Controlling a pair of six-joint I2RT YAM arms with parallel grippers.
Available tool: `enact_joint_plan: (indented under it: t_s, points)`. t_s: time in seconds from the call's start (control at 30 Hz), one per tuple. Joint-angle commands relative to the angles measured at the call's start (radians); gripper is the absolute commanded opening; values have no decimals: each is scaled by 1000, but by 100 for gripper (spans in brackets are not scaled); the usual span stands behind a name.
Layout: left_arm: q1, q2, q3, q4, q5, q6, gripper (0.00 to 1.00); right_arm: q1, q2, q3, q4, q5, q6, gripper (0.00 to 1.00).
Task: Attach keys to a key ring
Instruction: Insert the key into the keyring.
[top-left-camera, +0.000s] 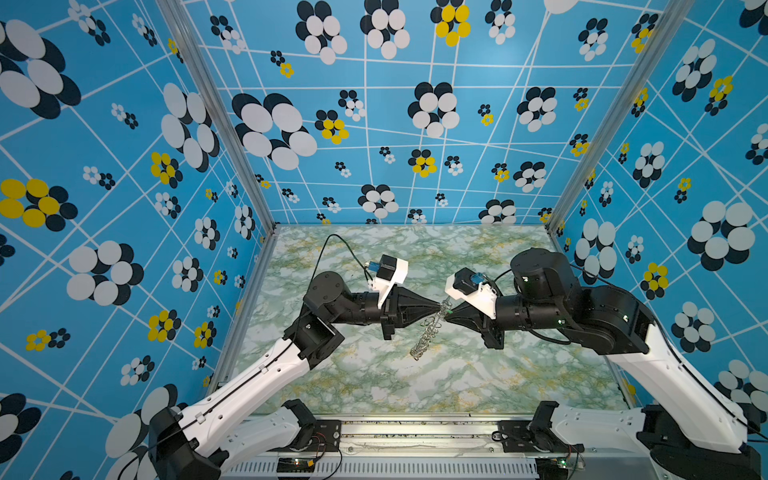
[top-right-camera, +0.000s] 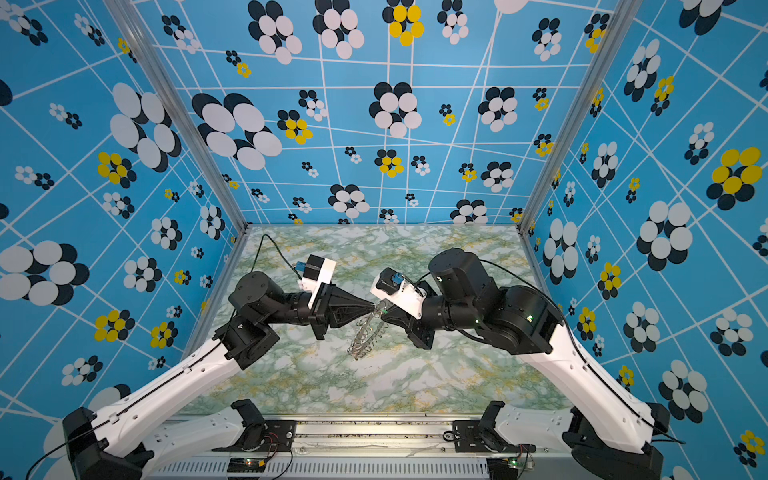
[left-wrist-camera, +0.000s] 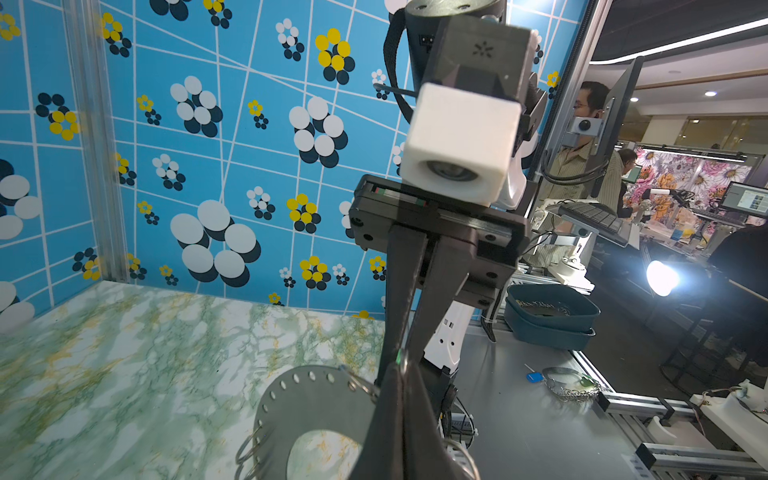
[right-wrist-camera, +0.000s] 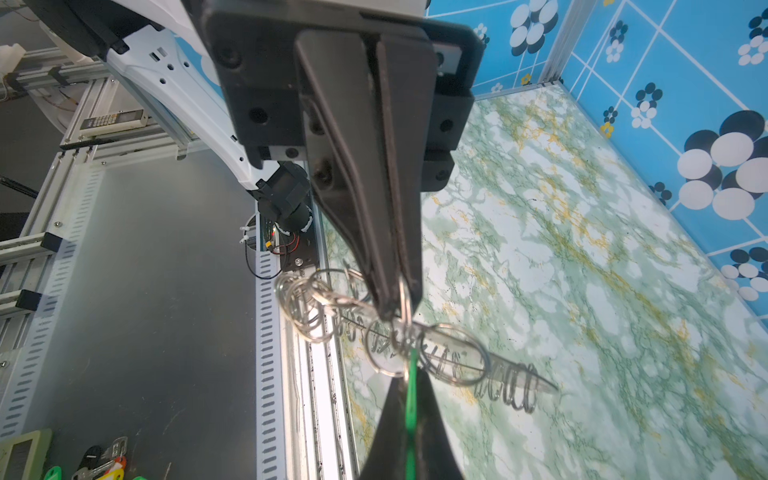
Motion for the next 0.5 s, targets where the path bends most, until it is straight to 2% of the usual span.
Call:
enact_joint_plan:
  t_s: [0.0, 0.47]
  points:
    - [-11, -20, 44, 1, 6, 22, 0, 5, -10, 35, -22, 23, -18, 0]
    - [-12, -26, 19, -60, -37, 91, 0, 6, -6, 83, -55, -6, -18, 0]
